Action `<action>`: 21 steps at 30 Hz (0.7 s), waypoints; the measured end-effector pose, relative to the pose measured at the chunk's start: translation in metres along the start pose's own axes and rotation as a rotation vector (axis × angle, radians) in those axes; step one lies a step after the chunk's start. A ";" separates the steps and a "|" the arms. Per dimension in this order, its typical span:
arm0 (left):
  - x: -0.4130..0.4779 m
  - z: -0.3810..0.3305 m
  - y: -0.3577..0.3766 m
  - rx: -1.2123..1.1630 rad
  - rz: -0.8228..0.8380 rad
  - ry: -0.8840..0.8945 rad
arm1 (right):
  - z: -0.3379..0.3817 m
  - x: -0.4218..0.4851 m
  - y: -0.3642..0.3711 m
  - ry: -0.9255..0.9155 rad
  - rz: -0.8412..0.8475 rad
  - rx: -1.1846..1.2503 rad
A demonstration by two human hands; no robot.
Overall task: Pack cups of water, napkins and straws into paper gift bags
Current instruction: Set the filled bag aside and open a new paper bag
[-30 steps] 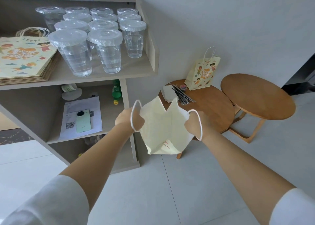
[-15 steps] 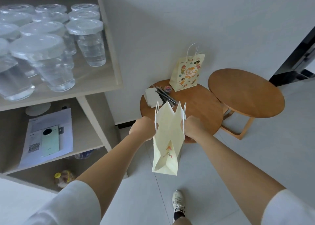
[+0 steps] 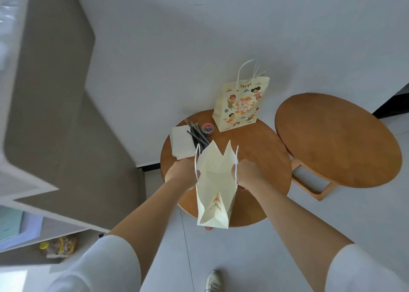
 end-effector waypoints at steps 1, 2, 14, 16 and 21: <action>0.006 -0.004 0.002 0.002 0.001 -0.015 | -0.003 0.007 -0.001 -0.003 0.011 -0.009; 0.012 -0.006 0.004 -0.002 -0.001 -0.035 | -0.006 0.014 -0.002 -0.007 0.020 -0.017; 0.001 -0.003 -0.019 -0.045 -0.063 -0.050 | 0.020 0.010 -0.024 -0.212 -0.140 -0.022; -0.018 0.005 -0.032 -0.069 -0.098 -0.027 | 0.030 -0.007 -0.032 -0.240 -0.219 0.004; -0.074 0.045 -0.062 -0.145 -0.182 0.084 | 0.074 -0.068 -0.040 -0.334 -0.396 0.038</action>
Point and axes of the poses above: each hand's wrist, its own x-axis towards the middle knuckle, its own y-axis out of the palm, z = x × y, the point moved 5 cm from there along x, towards the middle knuckle, and after that the axes turned 13 degrees about -y, right-handed, at the moved point
